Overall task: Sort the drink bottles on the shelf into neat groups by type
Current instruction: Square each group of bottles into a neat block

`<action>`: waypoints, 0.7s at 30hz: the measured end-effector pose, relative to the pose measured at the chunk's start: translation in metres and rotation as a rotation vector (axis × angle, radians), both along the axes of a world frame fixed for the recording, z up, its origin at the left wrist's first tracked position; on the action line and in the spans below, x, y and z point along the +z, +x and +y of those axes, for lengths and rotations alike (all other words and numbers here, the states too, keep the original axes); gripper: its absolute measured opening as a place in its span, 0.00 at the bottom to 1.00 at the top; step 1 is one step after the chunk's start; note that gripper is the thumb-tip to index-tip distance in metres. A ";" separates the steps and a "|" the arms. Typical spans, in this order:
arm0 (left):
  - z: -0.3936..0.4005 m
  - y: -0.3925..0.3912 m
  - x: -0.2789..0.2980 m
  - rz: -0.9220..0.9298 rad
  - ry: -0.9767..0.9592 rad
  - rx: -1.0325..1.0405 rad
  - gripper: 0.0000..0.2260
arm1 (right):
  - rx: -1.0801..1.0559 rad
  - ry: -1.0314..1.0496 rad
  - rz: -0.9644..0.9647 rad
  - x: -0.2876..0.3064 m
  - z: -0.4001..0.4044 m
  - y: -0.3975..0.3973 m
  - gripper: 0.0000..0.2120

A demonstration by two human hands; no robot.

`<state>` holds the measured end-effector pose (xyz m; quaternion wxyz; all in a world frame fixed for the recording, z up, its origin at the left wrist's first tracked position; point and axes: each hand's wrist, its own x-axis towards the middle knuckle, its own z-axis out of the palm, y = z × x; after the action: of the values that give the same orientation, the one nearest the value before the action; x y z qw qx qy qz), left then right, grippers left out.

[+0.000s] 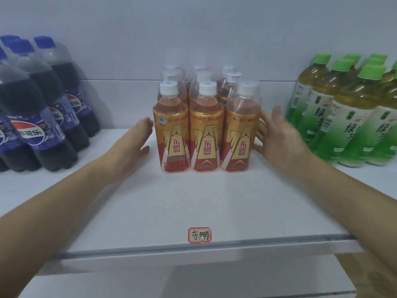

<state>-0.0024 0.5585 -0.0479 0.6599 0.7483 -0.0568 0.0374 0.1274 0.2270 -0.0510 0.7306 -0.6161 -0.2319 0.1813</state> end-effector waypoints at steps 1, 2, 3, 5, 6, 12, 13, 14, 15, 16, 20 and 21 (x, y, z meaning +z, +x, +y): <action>-0.006 -0.005 -0.005 -0.059 0.050 0.013 0.37 | -0.011 -0.023 -0.022 -0.005 -0.003 -0.004 0.53; -0.013 -0.006 -0.009 -0.097 0.120 -0.003 0.32 | -0.019 -0.039 -0.053 -0.008 -0.003 -0.008 0.59; -0.022 -0.006 -0.010 -0.114 0.175 -0.025 0.31 | -0.028 -0.064 -0.094 -0.011 -0.001 -0.012 0.62; -0.031 -0.001 -0.010 -0.142 0.254 -0.034 0.33 | -0.067 -0.137 -0.190 -0.013 0.007 -0.019 0.58; -0.034 0.002 -0.010 -0.153 0.285 -0.006 0.35 | -0.082 -0.166 -0.231 -0.013 0.012 -0.022 0.56; -0.040 0.005 -0.015 -0.131 0.486 0.268 0.41 | -0.287 -0.180 -0.339 -0.023 0.039 -0.034 0.51; -0.040 0.005 -0.015 -0.135 0.497 0.276 0.41 | -0.323 -0.178 -0.338 -0.025 0.040 -0.034 0.51; -0.040 0.005 -0.015 -0.137 0.502 0.284 0.41 | -0.354 -0.183 -0.337 -0.025 0.041 -0.035 0.51; -0.040 0.005 -0.016 -0.137 0.503 0.291 0.41 | -0.379 -0.197 -0.337 -0.026 0.042 -0.037 0.51; -0.040 0.005 -0.016 -0.138 0.503 0.297 0.41 | -0.395 -0.210 -0.339 -0.026 0.042 -0.038 0.51; -0.041 0.003 -0.016 -0.151 0.479 0.271 0.42 | -0.402 -0.214 -0.344 -0.024 0.042 -0.041 0.52; -0.039 0.001 -0.015 -0.154 0.463 0.251 0.43 | -0.398 -0.209 -0.342 -0.022 0.041 -0.042 0.53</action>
<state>-0.0011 0.5193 -0.0632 0.4549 0.8755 -0.0205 0.1618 0.0856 0.2684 -0.0728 0.6346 -0.7431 -0.2064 -0.0497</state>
